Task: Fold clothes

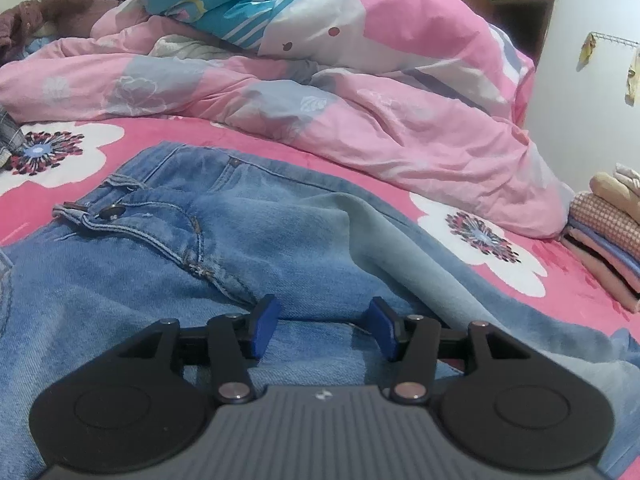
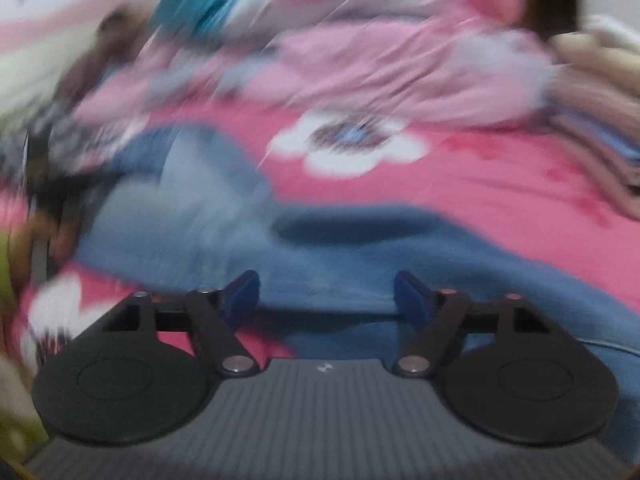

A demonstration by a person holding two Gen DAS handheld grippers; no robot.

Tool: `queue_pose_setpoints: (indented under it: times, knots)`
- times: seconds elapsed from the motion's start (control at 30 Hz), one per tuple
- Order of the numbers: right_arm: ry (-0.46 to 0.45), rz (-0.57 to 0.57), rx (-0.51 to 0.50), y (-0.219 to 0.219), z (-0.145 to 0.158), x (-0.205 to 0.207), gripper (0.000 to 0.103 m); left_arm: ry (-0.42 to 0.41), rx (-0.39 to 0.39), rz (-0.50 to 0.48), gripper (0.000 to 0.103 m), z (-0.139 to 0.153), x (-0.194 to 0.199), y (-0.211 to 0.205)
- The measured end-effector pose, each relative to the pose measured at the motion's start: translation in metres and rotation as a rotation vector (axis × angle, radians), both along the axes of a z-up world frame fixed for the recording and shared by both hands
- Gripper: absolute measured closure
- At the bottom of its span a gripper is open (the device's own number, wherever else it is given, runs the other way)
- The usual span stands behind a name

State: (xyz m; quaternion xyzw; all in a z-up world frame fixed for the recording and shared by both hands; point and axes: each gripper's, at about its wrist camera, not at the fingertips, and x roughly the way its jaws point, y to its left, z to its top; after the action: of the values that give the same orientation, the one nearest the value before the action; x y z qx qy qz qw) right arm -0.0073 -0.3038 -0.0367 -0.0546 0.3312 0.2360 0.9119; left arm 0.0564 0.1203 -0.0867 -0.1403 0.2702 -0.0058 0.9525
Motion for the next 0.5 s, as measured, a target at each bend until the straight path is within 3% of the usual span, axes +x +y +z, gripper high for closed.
queue_pose_setpoints:
  times: [0.03,0.07,0.1,0.17,0.3,0.5]
  knots:
    - [0.009,0.004,-0.022,0.006,-0.004,0.001,0.027,0.0,0.002,-0.001,0.05,0.0,0.0,0.0]
    - [0.015,-0.001,-0.027,0.008,-0.005,0.002,0.038,-0.001,-0.001,-0.001,0.05,0.0,0.0,0.0]
    - [0.021,-0.007,-0.033,0.01,-0.006,0.002,0.061,-0.002,-0.007,-0.001,0.05,0.0,-0.001,0.001]
    - [0.026,-0.015,-0.04,0.013,-0.007,0.001,0.083,-0.004,-0.017,-0.001,0.05,-0.001,-0.001,0.002]
    - [-0.017,-0.002,-0.012,0.012,0.01,-0.024,0.093,-0.006,-0.024,-0.001,0.05,-0.001,-0.001,0.002]
    - [-0.027,0.084,0.123,0.022,0.039,-0.074,0.094,-0.006,-0.029,-0.001,0.05,-0.001,-0.001,0.004]
